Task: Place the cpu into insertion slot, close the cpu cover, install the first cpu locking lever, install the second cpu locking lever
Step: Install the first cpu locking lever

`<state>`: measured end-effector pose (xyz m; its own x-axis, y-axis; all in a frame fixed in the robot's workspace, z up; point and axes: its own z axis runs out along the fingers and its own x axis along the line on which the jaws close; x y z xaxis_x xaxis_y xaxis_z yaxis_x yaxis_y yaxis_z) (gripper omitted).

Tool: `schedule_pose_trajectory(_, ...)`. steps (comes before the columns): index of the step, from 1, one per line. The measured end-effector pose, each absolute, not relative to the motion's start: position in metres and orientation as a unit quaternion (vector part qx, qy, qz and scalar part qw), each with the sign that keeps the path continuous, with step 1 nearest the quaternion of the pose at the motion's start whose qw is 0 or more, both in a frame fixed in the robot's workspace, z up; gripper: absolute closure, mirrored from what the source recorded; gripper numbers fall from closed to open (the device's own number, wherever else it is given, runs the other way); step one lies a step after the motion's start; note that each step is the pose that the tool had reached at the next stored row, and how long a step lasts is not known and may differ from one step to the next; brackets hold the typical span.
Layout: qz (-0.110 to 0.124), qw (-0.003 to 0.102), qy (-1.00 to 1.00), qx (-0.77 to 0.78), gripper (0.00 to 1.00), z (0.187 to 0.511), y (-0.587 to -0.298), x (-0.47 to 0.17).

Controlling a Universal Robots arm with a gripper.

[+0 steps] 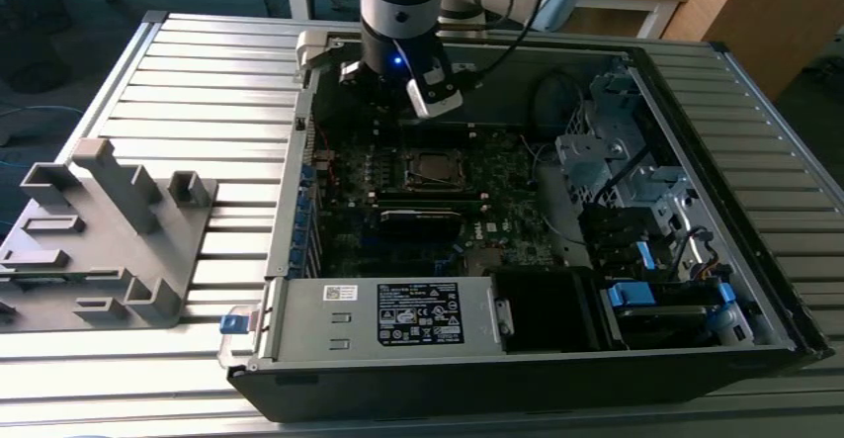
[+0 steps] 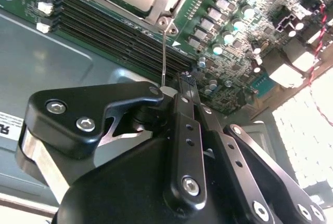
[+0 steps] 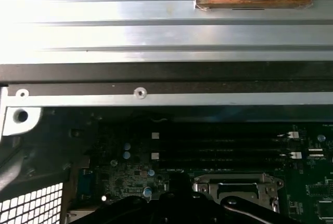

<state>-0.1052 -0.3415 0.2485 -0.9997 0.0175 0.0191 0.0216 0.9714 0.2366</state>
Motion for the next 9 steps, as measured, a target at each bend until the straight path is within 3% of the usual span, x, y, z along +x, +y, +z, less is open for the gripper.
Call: schedule_pose_trajectory(9, -0.118, 0.008, -0.993, -0.01, 0.89, 0.2485, -0.3415, -0.0943)
